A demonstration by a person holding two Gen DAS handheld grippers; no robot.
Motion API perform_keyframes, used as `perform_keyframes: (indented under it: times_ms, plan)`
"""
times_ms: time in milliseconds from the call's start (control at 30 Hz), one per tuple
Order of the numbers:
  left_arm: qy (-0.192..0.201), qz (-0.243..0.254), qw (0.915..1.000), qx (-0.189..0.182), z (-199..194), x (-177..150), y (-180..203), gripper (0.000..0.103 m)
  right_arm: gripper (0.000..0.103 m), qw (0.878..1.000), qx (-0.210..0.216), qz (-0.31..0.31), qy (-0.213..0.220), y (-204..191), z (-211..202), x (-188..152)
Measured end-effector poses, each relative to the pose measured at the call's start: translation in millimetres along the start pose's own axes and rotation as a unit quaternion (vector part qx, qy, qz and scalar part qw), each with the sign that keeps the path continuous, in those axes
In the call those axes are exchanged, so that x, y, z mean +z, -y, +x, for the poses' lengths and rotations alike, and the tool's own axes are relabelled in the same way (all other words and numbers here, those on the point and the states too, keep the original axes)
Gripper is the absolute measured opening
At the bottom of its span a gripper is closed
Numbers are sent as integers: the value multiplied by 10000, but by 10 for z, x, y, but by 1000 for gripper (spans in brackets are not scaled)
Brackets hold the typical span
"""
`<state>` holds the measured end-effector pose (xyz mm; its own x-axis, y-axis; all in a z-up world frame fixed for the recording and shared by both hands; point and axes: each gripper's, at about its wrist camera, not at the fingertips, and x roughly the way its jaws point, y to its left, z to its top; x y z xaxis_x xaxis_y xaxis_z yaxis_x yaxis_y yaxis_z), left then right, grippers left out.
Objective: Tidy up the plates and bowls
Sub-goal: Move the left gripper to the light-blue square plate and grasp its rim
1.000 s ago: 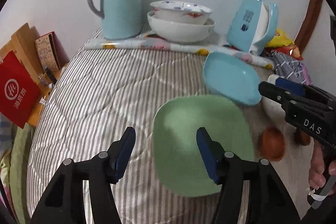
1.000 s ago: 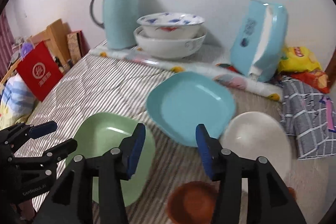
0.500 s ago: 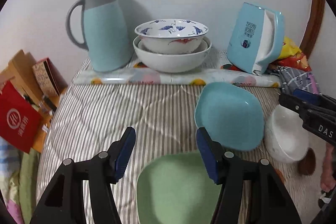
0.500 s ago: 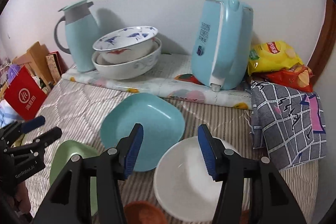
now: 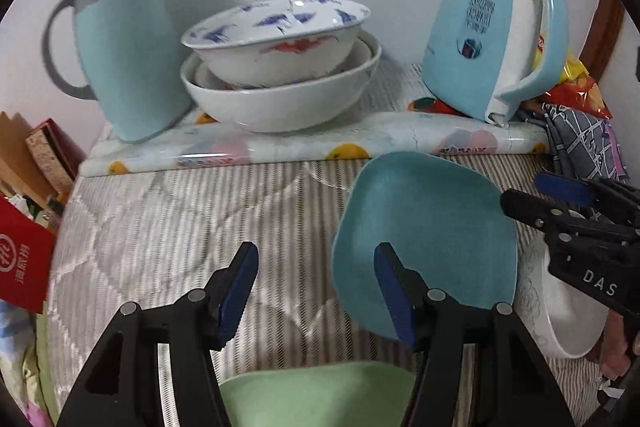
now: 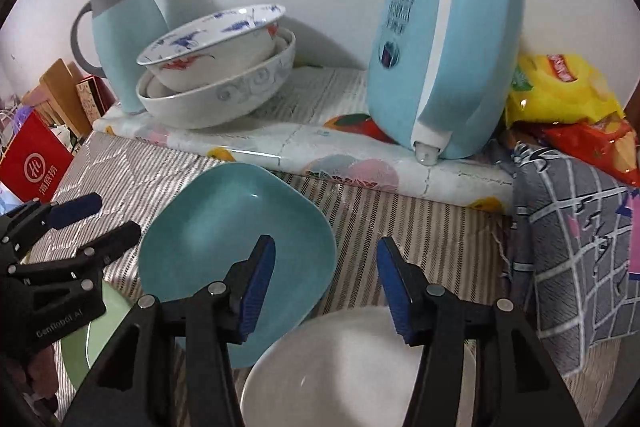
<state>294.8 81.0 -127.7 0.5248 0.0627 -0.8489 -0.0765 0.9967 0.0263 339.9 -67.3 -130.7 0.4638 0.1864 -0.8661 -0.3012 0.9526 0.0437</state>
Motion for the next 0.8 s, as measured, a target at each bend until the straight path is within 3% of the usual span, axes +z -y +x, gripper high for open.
perform_keyframes:
  times_ms: [267,433,500,533,600,800]
  plan:
    - [-239,-27,9996,-137,269,53,57,51,33,9993,-94,-90,-363,41,286,76]
    - [-413,-10,9989,-222,427,49,85,34,22,9983,-57,-17,-587,76,427,53]
    - [-448,-15,9985,-300,467,41,90,17,16,9981,-117,-108,-599,57,457,44]
    - [-467,-3,9984,-322,486,38,97,15,11,9982,-99,-99,-590,54,467,41]
    - [-440,24,9985,-330,505,37,123,13,6,9982,-24,-87,-591,41,479,40]
    - [-270,36,9990,-349,415,85,116,12,6,9993,-146,-123,-336,-12,400,70]
